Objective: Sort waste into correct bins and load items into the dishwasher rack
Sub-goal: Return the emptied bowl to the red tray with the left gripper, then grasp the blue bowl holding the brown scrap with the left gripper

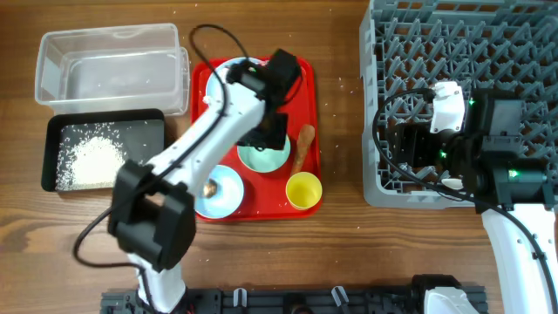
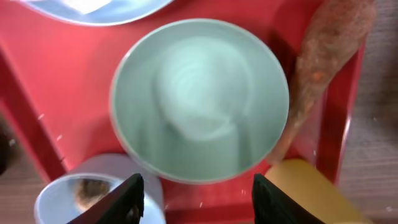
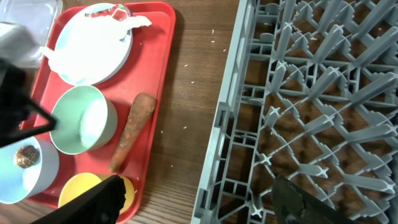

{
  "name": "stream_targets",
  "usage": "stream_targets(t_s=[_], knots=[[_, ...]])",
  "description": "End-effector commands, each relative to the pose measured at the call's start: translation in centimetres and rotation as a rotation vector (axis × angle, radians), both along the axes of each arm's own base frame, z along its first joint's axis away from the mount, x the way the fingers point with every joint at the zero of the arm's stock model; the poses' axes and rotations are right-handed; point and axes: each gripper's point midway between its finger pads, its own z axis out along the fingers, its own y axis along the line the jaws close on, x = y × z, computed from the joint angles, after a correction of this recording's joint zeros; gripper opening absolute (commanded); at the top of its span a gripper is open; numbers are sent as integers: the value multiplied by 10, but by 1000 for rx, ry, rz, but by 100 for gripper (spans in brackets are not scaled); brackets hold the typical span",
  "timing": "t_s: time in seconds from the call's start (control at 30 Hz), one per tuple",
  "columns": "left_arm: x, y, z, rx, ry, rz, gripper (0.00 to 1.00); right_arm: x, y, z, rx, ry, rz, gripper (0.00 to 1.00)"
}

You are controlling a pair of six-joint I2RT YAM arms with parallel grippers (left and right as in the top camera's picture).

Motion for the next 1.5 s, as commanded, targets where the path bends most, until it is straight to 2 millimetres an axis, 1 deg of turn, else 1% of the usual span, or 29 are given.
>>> stream_targets(t_s=[0.0, 0.07, 0.2, 0.27, 0.37, 0.47, 0.5, 0.53, 0.6, 0.63, 0.67, 0.73, 0.83, 0.9, 0.93, 1.03, 1.13, 1.2, 1.3, 1.37, 1.4, 1.47], knots=[[-24, 2, 19, -33, 64, 26, 52, 5, -2, 6, -8, -14, -4, 78], [-41, 9, 5, 8, 124, 27, 49, 5, -2, 6, -7, -14, -5, 78], [-68, 26, -21, 72, 220, 42, 48, 4, -2, 6, -7, -10, -5, 78], [-77, 31, -33, 91, 247, 51, 48, 4, -2, 6, -7, -10, -5, 78], [-81, 34, -53, 90, 243, 62, 47, 5, -2, 6, -7, -13, -5, 78], [-84, 36, -67, 87, 238, 65, 39, 4, -2, 6, -7, -13, -5, 79], [-85, 36, -71, 87, 238, 65, 34, 4, -2, 6, -7, -13, -5, 78], [-86, 37, -75, 87, 237, 65, 33, 4, -2, 6, -7, -13, -5, 79], [-87, 41, -80, 101, 233, 63, 28, 4, -2, 6, -6, -12, -5, 78], [-88, 43, -81, 110, 230, 63, 24, 4, -2, 6, -7, -13, -5, 79], [-87, 46, -81, 125, 222, 62, 18, 5, -2, 6, -7, -13, -5, 78], [-85, 48, -81, 135, 214, 60, 4, 4, -2, 6, -7, -13, -5, 78], [-82, 47, -79, 130, 210, 65, 4, 5, -2, 6, -6, -14, -5, 78], [-78, 46, -72, 122, 203, 70, 4, 5, -2, 6, -7, -15, -5, 78], [-76, 45, -65, 117, 199, 72, 4, 5, -2, 6, -7, -15, -5, 78], [-70, 42, -37, 97, 170, 73, 4, 5, -2, 6, -7, -15, -5, 78], [-60, 38, -1, 44, 90, 76, 4, 5, -2, 6, -6, -15, -6, 78], [-51, 41, 22, -6, 16, 101, 4, 5, -2, 6, -7, -15, -5, 78], [-35, 62, 51, -81, -86, 187, 4, 5, -2, 6, -7, -14, -5, 78], [-22, 83, 68, -150, -141, 267, 4, 5, -2, 6, -6, -14, -5, 78], [-15, 91, 74, -194, -162, 282, 4, 5, -2, 6, -6, -14, -5, 78], [0, 105, 88, -337, -197, 309, 4, 5, -2, 6, -7, -14, -5, 78]])
